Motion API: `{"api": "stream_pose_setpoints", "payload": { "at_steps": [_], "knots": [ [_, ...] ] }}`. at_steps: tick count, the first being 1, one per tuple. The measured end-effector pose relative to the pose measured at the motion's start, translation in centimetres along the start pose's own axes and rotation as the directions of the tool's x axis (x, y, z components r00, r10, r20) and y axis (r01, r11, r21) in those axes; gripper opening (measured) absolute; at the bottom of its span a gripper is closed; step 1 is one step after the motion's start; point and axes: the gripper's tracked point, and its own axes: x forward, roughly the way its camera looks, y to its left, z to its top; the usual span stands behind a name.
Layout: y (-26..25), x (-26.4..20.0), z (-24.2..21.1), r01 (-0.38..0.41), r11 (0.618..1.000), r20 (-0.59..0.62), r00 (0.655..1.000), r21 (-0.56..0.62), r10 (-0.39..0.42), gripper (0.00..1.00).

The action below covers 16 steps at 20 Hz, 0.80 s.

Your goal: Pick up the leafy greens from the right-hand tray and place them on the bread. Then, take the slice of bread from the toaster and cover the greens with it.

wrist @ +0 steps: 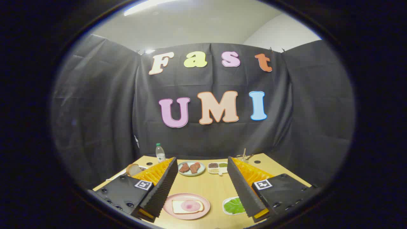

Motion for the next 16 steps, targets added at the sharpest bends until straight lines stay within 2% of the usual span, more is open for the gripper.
{"api": "stream_pose_setpoints", "payload": {
  "at_steps": [4,8,10,16],
  "knots": [
    [0.3,-0.1,0.0,-0.003,1.000,-0.007,1.000,0.011,0.003,0.99],
    [0.7,0.4,0.1,-0.007,0.999,-0.007,1.000,-0.050,0.007,0.99],
    [1.6,0.5,0.2,-0.031,0.998,-0.003,1.000,-0.049,0.031,0.99],
    [1.6,1.1,0.6,-0.035,0.998,0.010,0.999,-0.046,0.035,0.99]
  ]
}}
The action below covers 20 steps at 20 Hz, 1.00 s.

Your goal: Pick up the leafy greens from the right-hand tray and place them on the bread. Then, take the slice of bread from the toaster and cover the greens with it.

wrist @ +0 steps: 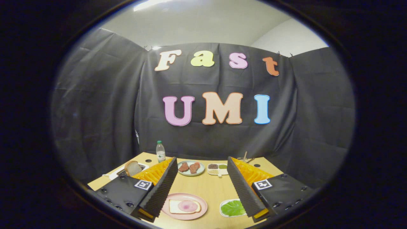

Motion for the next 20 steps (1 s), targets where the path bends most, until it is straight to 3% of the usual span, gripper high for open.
{"api": "stream_pose_setpoints", "payload": {
  "at_steps": [6,12,20],
  "knots": [
    [0.0,1.4,-1.2,-0.018,0.999,-0.034,0.999,0.042,0.019,0.99],
    [-0.1,3.1,-2.9,-0.120,0.992,-0.090,0.988,0.033,0.123,1.00],
    [-6.3,5.6,-7.9,-0.214,0.977,-0.300,0.931,0.015,0.208,0.98]
  ]
}}
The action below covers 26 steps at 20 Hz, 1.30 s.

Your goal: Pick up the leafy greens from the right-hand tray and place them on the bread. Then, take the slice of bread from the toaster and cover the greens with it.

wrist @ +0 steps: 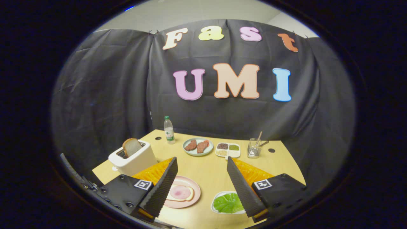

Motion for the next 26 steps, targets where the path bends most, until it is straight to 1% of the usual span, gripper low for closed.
{"api": "stream_pose_setpoints", "payload": {
  "at_steps": [2,4,7,8,10,13,16,17,19,21,25,26],
  "knots": [
    [-2.4,0.7,-1.9,-0.009,1.000,-0.074,0.997,0.010,0.010,0.98],
    [-4.7,1.5,-4.1,-0.027,0.998,-0.162,0.986,0.048,0.035,0.98],
    [-8.5,2.4,-7.8,-0.037,0.992,-0.298,0.952,0.119,0.071,0.97],
    [-9.9,2.6,-9.4,-0.028,0.989,-0.348,0.934,0.144,0.077,0.97],
    [-12.5,3.2,-12.6,-0.004,0.981,-0.446,0.890,0.195,0.092,0.97],
    [-15.6,3.9,-16.7,0.027,0.967,-0.555,0.823,0.255,0.123,0.96],
    [-16.8,4.1,-20.8,0.055,0.940,-0.660,0.726,0.337,0.194,0.96],
    [-17.5,4.3,-22.0,0.070,0.936,-0.690,0.695,0.344,0.202,0.96],
    [-18.6,4.6,-24.2,0.089,0.941,-0.747,0.634,0.327,0.200,0.95],
    [-18.9,4.9,-25.8,0.091,0.946,-0.790,0.578,0.310,0.204,0.95],
    [-18.2,6.0,-27.7,0.074,0.951,-0.838,0.498,0.299,0.225,0.95],
    [-18.0,6.3,-27.9,0.070,0.954,-0.846,0.484,0.293,0.224,0.95]
  ]
}}
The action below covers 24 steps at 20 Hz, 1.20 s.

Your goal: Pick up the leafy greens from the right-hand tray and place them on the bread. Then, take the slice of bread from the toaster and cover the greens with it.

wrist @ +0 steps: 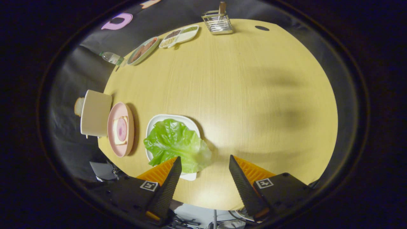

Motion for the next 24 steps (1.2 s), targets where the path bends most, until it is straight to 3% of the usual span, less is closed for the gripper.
{"api": "stream_pose_setpoints", "payload": {
  "at_steps": [3,10,14,20,24],
  "knots": [
    [0.3,1.0,0.3,0.008,1.000,-0.014,1.000,-0.023,-0.009,0.95],
    [0.7,2.5,1.3,0.034,0.999,-0.017,0.999,0.040,-0.033,0.52],
    [1.0,2.3,1.8,0.026,0.996,-0.013,1.000,0.088,-0.025,0.12],
    [2.3,0.7,1.0,-0.005,0.998,-0.010,1.000,0.059,0.005,0.06],
    [4.1,-1.9,1.6,-0.062,0.991,0.035,0.998,0.122,0.058,0.04]
  ]
}}
